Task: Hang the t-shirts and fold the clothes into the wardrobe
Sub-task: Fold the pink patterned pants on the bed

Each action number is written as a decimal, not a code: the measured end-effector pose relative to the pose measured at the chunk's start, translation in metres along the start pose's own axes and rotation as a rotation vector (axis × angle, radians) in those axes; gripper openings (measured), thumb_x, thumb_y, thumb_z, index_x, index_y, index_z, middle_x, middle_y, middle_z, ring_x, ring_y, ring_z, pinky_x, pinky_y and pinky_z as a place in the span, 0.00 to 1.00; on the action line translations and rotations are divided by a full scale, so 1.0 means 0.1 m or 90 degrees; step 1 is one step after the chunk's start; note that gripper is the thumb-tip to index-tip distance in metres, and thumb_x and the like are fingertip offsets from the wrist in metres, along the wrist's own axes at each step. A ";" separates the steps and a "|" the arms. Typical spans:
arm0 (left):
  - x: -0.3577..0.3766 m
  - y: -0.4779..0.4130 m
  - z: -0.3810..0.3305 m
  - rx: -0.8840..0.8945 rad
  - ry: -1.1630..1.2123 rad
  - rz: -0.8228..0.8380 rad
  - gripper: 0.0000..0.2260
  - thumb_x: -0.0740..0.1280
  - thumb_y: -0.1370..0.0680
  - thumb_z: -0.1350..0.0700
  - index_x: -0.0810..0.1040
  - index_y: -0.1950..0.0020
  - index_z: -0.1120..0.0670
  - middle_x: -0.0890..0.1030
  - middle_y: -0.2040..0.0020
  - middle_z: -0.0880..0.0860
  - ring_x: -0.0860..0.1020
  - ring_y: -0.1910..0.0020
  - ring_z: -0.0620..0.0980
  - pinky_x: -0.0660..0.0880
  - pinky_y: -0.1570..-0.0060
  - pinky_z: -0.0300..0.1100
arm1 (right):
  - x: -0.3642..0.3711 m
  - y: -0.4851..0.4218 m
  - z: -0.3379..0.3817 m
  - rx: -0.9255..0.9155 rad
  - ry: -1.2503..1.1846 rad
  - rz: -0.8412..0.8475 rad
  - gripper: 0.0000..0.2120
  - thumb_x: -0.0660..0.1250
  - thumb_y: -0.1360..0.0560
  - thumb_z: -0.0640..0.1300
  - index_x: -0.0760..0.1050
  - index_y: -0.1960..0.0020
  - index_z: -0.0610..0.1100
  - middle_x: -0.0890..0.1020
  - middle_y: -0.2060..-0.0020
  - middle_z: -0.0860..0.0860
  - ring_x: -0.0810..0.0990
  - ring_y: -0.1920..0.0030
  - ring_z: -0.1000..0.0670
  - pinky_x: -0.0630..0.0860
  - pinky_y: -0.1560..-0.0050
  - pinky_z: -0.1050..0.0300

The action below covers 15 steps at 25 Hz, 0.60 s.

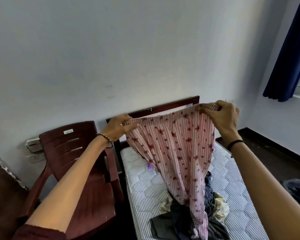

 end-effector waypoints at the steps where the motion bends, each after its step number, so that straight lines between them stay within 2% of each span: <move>1: -0.10 -0.03 -0.02 0.004 0.062 -0.045 0.17 0.77 0.29 0.46 0.78 0.62 0.59 0.73 0.64 0.50 0.72 0.63 0.47 0.68 0.58 0.43 | -0.03 -0.03 -0.01 -0.002 -0.007 0.001 0.30 0.80 0.36 0.63 0.75 0.68 0.36 0.74 0.72 0.38 0.67 0.68 0.48 0.62 0.61 0.73; 4: -0.28 -0.09 -0.13 0.019 0.194 -0.125 0.17 0.78 0.30 0.49 0.73 0.67 0.57 0.74 0.68 0.51 0.73 0.64 0.49 0.70 0.58 0.41 | -0.05 -0.16 -0.02 -0.001 -0.046 0.021 0.34 0.80 0.38 0.68 0.73 0.66 0.37 0.74 0.72 0.42 0.68 0.69 0.50 0.64 0.65 0.57; 6: -0.33 -0.13 -0.24 0.021 0.245 -0.157 0.14 0.78 0.30 0.52 0.75 0.68 0.54 0.78 0.68 0.49 0.76 0.64 0.47 0.73 0.58 0.41 | -0.03 -0.23 0.03 0.026 -0.105 0.051 0.32 0.81 0.39 0.68 0.72 0.66 0.40 0.74 0.70 0.46 0.70 0.67 0.52 0.66 0.65 0.55; 7: -0.36 -0.17 -0.27 0.021 0.264 -0.172 0.14 0.79 0.31 0.51 0.76 0.66 0.56 0.80 0.65 0.51 0.78 0.62 0.49 0.75 0.56 0.44 | -0.03 -0.27 0.06 0.040 -0.152 0.059 0.30 0.82 0.39 0.66 0.72 0.66 0.43 0.76 0.69 0.49 0.73 0.66 0.53 0.70 0.63 0.54; 9: -0.45 -0.23 -0.29 0.037 0.285 -0.197 0.20 0.80 0.33 0.49 0.78 0.61 0.63 0.81 0.61 0.58 0.79 0.59 0.53 0.76 0.52 0.48 | -0.04 -0.31 0.14 0.064 -0.259 0.077 0.23 0.84 0.38 0.58 0.72 0.66 0.49 0.79 0.66 0.51 0.77 0.62 0.52 0.75 0.59 0.53; 10: -0.49 -0.26 -0.27 0.037 0.279 -0.202 0.21 0.81 0.34 0.49 0.79 0.59 0.65 0.81 0.60 0.59 0.80 0.59 0.53 0.77 0.52 0.47 | -0.05 -0.33 0.15 0.068 -0.309 0.088 0.21 0.85 0.37 0.54 0.72 0.65 0.50 0.80 0.64 0.51 0.78 0.62 0.52 0.76 0.60 0.54; 12: -0.52 -0.31 -0.21 -0.004 0.228 -0.192 0.18 0.81 0.35 0.51 0.80 0.58 0.62 0.82 0.61 0.54 0.80 0.61 0.47 0.78 0.56 0.40 | -0.04 -0.34 0.10 0.071 -0.325 0.115 0.20 0.84 0.36 0.50 0.72 0.65 0.48 0.81 0.63 0.51 0.79 0.62 0.52 0.76 0.59 0.56; 15: -0.35 -0.31 -0.06 -0.110 0.055 -0.117 0.12 0.81 0.36 0.52 0.82 0.60 0.55 0.83 0.62 0.51 0.80 0.62 0.46 0.76 0.59 0.37 | 0.16 -0.24 -0.18 0.104 -0.159 0.190 0.24 0.84 0.41 0.62 0.74 0.66 0.49 0.84 0.62 0.50 0.83 0.60 0.49 0.79 0.57 0.50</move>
Point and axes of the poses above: each hand's wrist, its own y-axis away from the middle knuckle, its own x-axis out of the palm, z = x × y, the point moved 4 cm from there along -y, towards the middle knuckle
